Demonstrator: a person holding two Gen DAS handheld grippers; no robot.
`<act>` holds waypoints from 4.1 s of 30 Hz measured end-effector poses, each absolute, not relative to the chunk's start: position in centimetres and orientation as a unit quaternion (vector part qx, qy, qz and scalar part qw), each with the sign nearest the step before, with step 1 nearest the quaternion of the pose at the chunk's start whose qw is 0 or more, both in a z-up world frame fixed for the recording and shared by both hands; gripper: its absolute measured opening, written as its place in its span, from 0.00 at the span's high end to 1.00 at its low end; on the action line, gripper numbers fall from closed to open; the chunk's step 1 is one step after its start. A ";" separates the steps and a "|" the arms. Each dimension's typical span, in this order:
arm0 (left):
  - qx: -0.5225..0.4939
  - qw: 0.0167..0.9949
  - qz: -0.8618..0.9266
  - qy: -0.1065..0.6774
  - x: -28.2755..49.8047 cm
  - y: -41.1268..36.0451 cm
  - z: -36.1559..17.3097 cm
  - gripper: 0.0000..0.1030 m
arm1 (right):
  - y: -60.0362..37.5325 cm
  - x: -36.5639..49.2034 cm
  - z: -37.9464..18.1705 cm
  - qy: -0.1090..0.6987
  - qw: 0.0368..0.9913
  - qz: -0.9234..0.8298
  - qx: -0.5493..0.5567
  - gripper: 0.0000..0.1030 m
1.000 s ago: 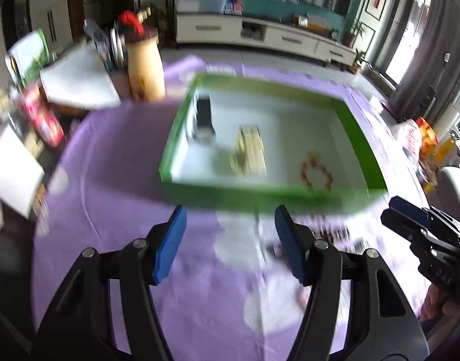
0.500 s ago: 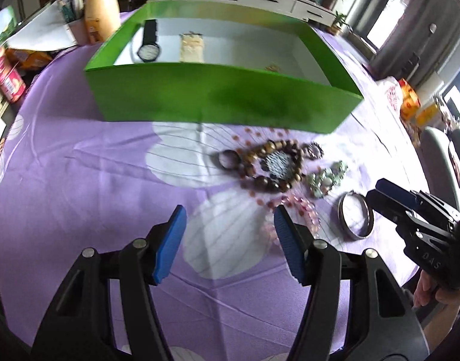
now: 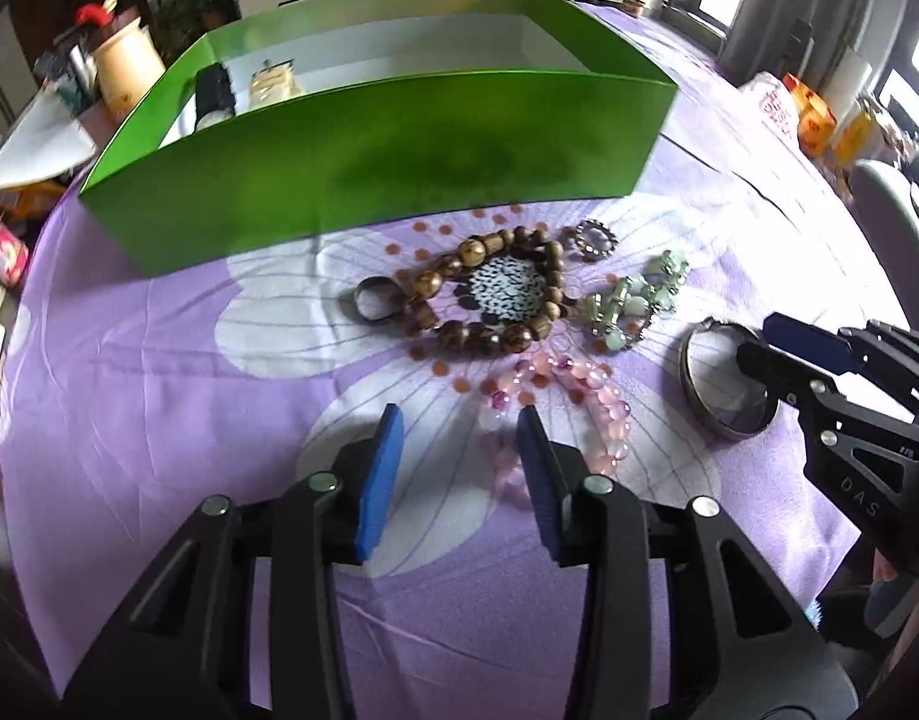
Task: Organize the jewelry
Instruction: 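Grasp the silver bangle with the right tool while the left tool grasps the pink bead bracelet, then carry the silver bangle and pink bracelet into the green box and release both, then grasp the brown wooden bead bracelet with the right tool while the left tool reaches toward a ring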
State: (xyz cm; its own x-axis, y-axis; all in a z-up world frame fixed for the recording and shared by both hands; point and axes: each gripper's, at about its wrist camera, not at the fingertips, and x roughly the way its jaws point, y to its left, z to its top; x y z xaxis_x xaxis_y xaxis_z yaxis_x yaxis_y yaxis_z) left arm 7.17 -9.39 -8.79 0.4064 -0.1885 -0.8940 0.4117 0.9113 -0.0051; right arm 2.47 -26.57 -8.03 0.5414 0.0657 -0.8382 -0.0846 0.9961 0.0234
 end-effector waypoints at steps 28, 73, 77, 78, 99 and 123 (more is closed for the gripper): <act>0.010 0.871 -0.217 0.441 5.8 -5.5 -2.3 0.93 | -24.8 1.8 -2.9 0.397 0.917 0.050 -0.008 0.97; -0.003 0.876 -0.160 0.456 25.8 -8.0 1.6 0.93 | -23.3 19.0 1.6 0.368 0.928 0.063 -0.022 0.97; 0.001 0.869 -0.157 0.470 27.0 -8.8 0.3 0.93 | -22.9 21.0 0.6 0.388 0.919 0.062 -0.025 0.97; 0.004 0.867 -0.155 0.474 27.4 -9.0 -0.1 0.93 | -22.8 21.3 0.4 0.391 0.918 0.062 -0.027 0.97; 0.012 0.855 -0.112 0.506 31.6 -8.6 -3.3 0.92 | -21.5 25.9 -2.4 0.439 0.897 0.050 -0.024 0.96; 0.027 0.906 -0.123 0.404 21.1 -5.6 2.3 0.45 | -23.1 17.0 1.4 0.372 0.920 0.116 0.031 0.79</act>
State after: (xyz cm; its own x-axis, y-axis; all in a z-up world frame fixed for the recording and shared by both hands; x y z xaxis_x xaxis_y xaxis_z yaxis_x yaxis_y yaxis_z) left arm 21.06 -5.65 2.29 0.6428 -0.2015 -0.7390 0.2455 0.9681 -0.0503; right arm 17.02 -23.09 1.44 0.6959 0.2364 -0.6781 -0.1906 0.9712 0.1430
